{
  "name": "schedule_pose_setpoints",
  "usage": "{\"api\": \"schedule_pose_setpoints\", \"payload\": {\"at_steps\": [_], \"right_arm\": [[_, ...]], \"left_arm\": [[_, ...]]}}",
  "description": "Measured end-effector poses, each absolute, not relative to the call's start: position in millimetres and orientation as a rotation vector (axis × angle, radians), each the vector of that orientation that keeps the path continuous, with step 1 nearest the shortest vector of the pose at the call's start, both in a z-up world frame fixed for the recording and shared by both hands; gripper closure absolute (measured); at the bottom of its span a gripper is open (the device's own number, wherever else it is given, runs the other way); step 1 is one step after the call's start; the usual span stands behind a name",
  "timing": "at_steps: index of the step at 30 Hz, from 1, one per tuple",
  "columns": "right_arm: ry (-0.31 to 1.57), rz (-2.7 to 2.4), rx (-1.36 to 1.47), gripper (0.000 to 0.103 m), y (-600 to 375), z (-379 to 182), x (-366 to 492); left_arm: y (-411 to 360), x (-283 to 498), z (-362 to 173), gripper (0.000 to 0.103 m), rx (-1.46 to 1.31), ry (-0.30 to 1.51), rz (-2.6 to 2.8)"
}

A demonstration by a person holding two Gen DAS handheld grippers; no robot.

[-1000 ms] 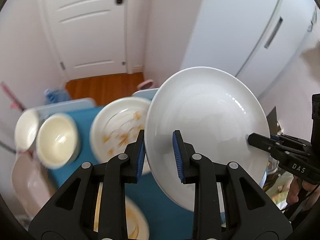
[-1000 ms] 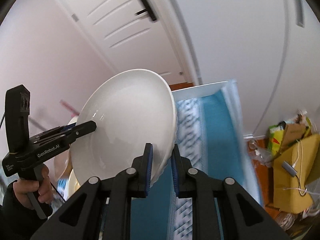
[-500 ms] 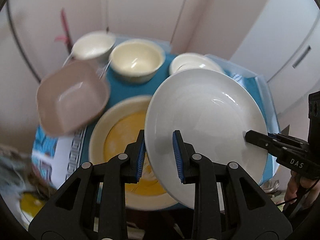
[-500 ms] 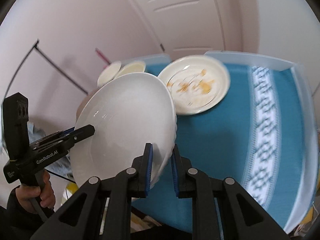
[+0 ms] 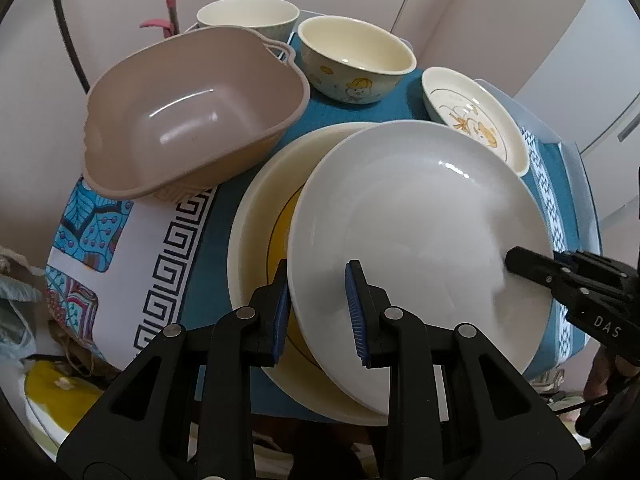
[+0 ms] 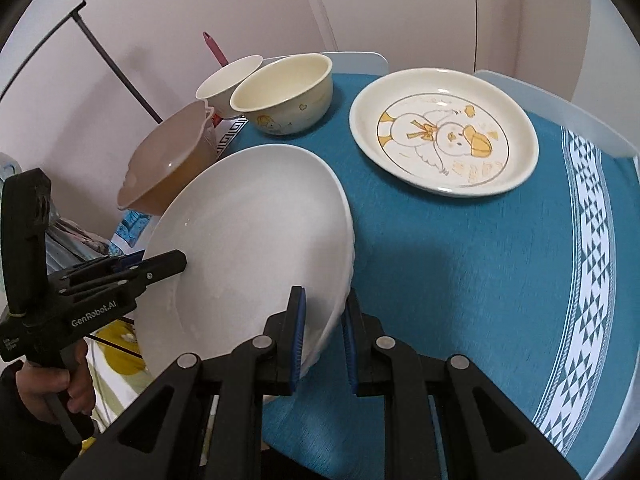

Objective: Organize plates and bowls
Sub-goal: 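Lower the white plate onto the yellow plate and open the right gripper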

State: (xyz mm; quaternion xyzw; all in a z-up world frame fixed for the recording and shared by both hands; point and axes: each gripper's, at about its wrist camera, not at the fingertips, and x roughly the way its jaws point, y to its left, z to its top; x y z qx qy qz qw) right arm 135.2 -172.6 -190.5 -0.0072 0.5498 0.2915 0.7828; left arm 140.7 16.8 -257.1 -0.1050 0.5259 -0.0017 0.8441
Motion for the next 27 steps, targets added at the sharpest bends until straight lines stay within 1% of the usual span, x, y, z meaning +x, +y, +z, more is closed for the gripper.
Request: {"api": "schedule_pose_setpoints", "payload": {"at_steps": [18,27], "right_arm": [[1.182,0.623,-0.081,0.087,-167,-190,140],[1.187,0.632,-0.102,0.087,-165,-193,144]], "left_arm": [[-3,149,-263,0.079,-0.075,1.142,0.063],[-23,150,-256,0.079,0.100,1.116,0.135]]}}
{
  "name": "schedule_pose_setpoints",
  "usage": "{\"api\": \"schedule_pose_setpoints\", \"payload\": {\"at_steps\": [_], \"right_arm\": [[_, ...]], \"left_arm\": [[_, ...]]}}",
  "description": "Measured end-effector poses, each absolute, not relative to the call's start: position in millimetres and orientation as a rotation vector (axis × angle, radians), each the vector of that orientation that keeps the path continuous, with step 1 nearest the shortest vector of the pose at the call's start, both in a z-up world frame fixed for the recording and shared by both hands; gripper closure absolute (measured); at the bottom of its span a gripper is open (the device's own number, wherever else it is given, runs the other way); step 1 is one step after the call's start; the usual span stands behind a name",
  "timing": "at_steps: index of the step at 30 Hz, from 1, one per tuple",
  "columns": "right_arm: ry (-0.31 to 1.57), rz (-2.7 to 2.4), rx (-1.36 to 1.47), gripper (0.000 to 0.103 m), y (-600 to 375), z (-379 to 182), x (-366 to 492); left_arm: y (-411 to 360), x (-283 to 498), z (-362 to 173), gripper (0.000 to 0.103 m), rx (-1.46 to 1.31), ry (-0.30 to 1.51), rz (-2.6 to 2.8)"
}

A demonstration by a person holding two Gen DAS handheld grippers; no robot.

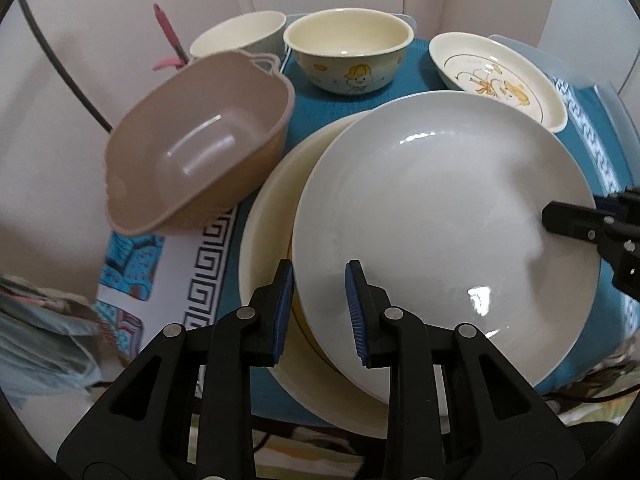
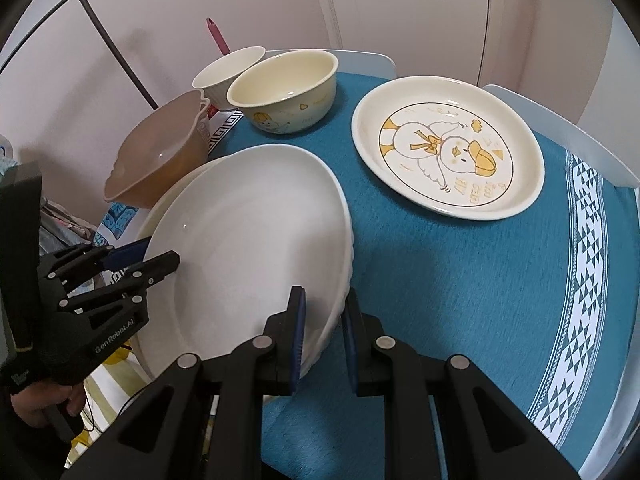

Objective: Organize plates and bowls
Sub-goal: 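Lower the white plate onto the yellow plate and open the right gripper, then move the right gripper to the rim of the duck-print plate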

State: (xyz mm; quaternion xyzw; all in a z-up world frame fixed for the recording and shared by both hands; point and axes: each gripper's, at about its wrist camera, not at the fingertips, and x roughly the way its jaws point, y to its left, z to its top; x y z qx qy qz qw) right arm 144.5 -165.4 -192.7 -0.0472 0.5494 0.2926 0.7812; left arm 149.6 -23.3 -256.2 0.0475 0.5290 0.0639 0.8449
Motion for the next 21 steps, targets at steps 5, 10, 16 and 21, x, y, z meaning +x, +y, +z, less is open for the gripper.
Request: {"api": "schedule_pose_setpoints", "payload": {"at_steps": [5,10,16,21], "right_arm": [[1.175,0.634,-0.143,0.087,-161,-193,145],[1.163,0.637,-0.193,0.087,-157,-193,144],[1.144,0.631,-0.237,0.087,-152,-192,143],[1.143,0.629,-0.229,0.087,-152,-194,145]], "left_arm": [[-33,147,-254,0.079,0.191,1.094,0.173],[-31,145,-252,0.079,0.196,1.091,0.192],[-27,142,-251,0.079,0.202,1.081,0.223],[-24,140,-251,0.079,0.191,1.077,0.220]]}}
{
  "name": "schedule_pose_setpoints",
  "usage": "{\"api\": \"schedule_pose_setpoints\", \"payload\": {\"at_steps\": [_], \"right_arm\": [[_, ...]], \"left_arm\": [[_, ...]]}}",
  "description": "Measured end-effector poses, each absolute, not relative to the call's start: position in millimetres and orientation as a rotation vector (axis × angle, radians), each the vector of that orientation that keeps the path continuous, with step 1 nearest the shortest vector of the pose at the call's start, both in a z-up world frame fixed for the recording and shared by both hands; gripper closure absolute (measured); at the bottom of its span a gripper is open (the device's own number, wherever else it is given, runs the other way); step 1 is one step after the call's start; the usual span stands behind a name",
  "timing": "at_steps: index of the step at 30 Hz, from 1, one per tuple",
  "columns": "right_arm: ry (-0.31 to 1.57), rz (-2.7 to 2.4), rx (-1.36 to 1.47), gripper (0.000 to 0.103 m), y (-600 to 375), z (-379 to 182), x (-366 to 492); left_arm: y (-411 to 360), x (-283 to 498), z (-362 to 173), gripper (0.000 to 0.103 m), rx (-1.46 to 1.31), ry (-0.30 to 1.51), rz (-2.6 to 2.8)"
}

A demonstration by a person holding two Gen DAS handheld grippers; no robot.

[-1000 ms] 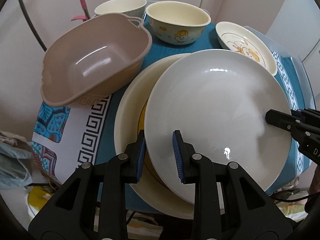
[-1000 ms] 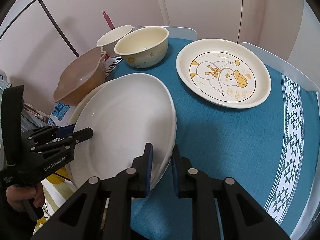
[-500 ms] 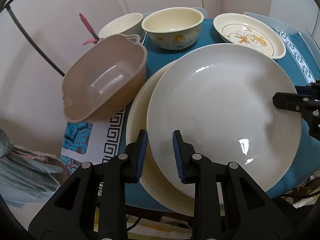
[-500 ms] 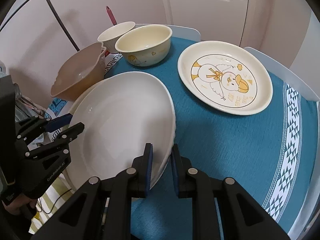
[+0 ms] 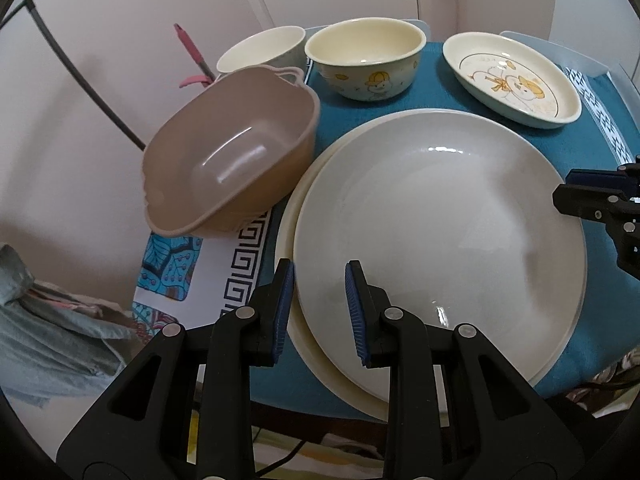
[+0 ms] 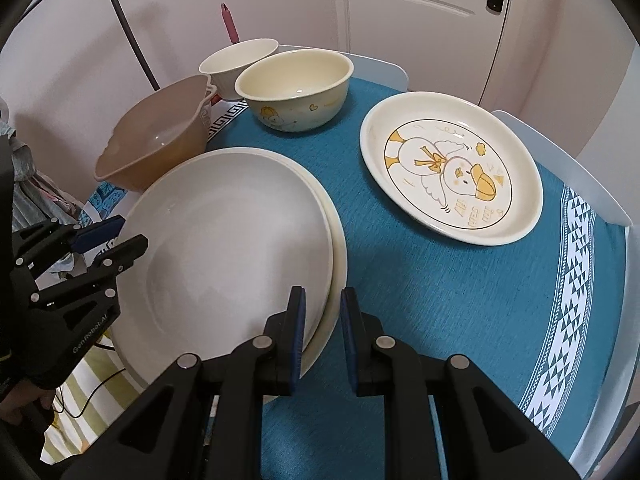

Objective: Organize plates and bowls
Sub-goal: 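Move the right gripper to the rim of the duck-print plate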

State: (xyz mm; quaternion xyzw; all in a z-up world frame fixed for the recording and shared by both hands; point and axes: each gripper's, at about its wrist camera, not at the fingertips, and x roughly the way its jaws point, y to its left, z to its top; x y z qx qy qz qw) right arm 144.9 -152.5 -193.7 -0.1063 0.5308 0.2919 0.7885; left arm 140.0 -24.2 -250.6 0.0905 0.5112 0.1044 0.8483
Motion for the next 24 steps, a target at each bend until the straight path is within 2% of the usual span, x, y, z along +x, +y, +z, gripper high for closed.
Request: {"api": "schedule_pose_setpoints", "payload": {"at_steps": [6,12,13,14,15,16,17,19,24], "right_arm": [[1.142,0.643,-0.171,0.087,-159,-184,145],[1.045,0.662,-0.086,0.087,-183,-126,141],[1.028,0.653,-0.075,0.083,-189,-117,142],[1.012,0.638,-0.061,0.060,-197,-110,143],[0.999,0.623,-0.049,0.040,-204,-104,144],[0.984,0.608,-0.030,0.001,-212,-99,146],[0.964,0.598,-0.006,0.000,-221,-94,147],[0.931,0.584,0.031,0.000,-239,-83,153],[0.945,0.533,-0.014,0.000,-267,-72,183]], "left_arm": [[-16,138,-233,0.079,0.126,1.084,0.202],[-14,129,-153,0.079,0.015,0.914,0.137],[-15,131,-141,0.077,-0.017,0.882,0.111],[-16,134,-133,0.066,-0.040,0.866,0.093],[-18,139,-127,0.051,-0.063,0.853,0.073],[-19,142,-123,0.008,-0.076,0.841,0.065],[-21,143,-117,0.000,-0.089,0.806,0.061],[-28,150,-111,0.000,-0.107,0.773,0.038],[-47,183,-121,0.000,-0.163,0.856,-0.022]]}}
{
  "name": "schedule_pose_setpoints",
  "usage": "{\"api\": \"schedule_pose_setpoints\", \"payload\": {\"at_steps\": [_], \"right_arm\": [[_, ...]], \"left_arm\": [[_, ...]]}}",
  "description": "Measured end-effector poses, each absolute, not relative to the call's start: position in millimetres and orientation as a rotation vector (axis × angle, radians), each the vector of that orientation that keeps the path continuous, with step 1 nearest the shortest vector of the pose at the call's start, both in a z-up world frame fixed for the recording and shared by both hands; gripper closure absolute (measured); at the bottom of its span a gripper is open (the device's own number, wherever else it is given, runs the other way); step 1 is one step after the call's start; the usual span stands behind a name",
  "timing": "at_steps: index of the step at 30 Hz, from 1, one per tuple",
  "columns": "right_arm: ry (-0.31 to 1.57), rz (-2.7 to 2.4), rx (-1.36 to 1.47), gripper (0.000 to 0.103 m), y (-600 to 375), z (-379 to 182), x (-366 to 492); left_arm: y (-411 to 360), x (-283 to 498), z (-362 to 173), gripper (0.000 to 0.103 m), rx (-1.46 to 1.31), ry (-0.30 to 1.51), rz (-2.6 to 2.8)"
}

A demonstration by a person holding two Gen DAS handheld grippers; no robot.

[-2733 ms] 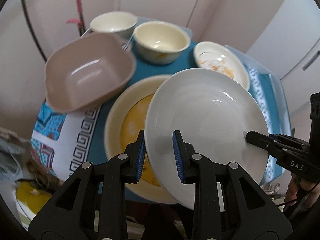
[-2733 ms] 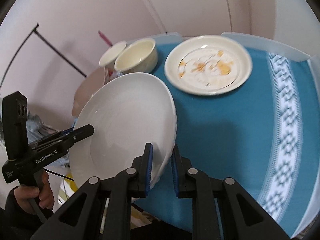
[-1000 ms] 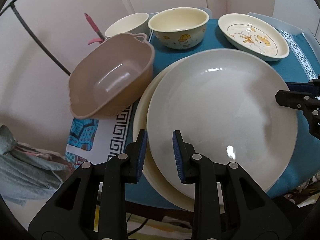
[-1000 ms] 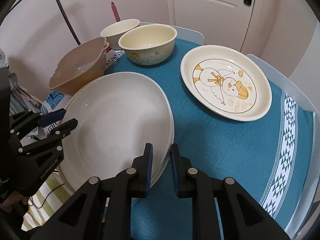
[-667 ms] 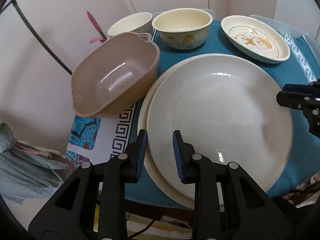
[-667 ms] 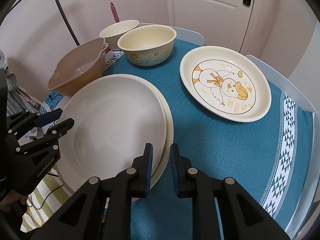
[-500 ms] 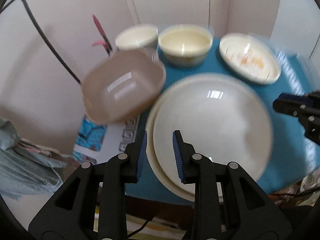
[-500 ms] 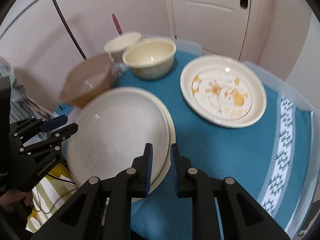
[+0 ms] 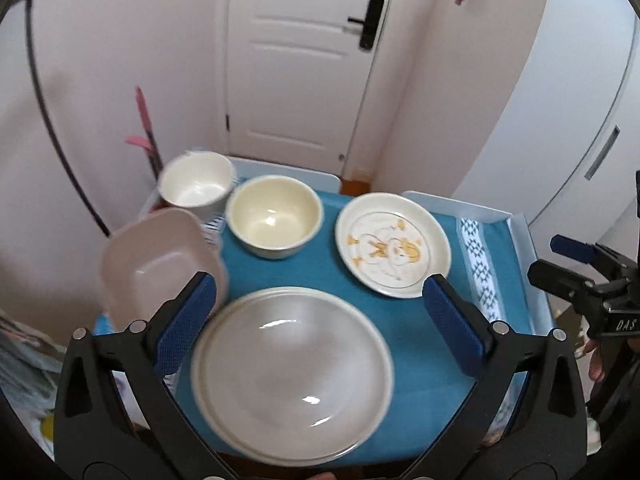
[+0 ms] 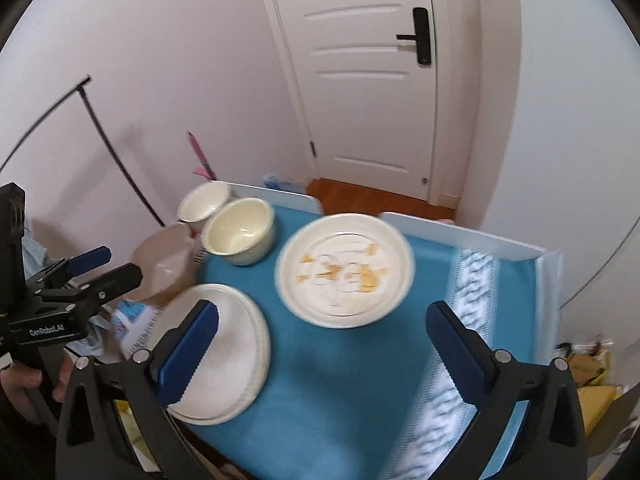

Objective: Organize plates and bowls
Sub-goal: 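Move the right gripper to the rim of the duck-print plate, then close the right gripper on the duck-print plate rim and lift it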

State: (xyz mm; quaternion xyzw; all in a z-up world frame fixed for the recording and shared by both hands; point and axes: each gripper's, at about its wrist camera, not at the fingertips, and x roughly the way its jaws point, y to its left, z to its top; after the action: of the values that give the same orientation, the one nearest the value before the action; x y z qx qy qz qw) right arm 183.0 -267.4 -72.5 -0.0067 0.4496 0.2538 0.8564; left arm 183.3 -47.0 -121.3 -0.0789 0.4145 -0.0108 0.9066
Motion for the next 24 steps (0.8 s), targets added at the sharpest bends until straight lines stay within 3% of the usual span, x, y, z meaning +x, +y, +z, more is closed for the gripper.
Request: {"api": "schedule_pose_setpoints", "payload": {"at_steps": [8,10,12,14,17,22,24], "right_arm": [[1.021,0.608,-0.131,0.000,-288,-97,272],[1.072,0.668,-0.135,0.000,-289,-114,295],[1.132,0.734,-0.149,0.007,-286,-138,319],[1.174,0.788,-0.159,0.028,-282,-159,334],[1.254,0.867,-0.159,0.045,-274,-195,351],[1.320,0.948,-0.118,0.069,-265,-236,362],[1.317,0.964,-0.114,0.069,-264,-241,362]], "left_arm": [[-72,244,-170,0.001,-0.323,0.997,0.005],[-78,263,-190,0.005,-0.359,1.046,0.025],[-82,278,-209,0.021,-0.385,1.099,0.046],[-88,289,-226,0.028,-0.394,1.142,0.066],[-94,301,-247,0.038,-0.382,1.188,0.088],[-100,315,-274,0.050,-0.382,1.239,0.117],[-102,317,-278,0.051,-0.378,1.244,0.120]]}}
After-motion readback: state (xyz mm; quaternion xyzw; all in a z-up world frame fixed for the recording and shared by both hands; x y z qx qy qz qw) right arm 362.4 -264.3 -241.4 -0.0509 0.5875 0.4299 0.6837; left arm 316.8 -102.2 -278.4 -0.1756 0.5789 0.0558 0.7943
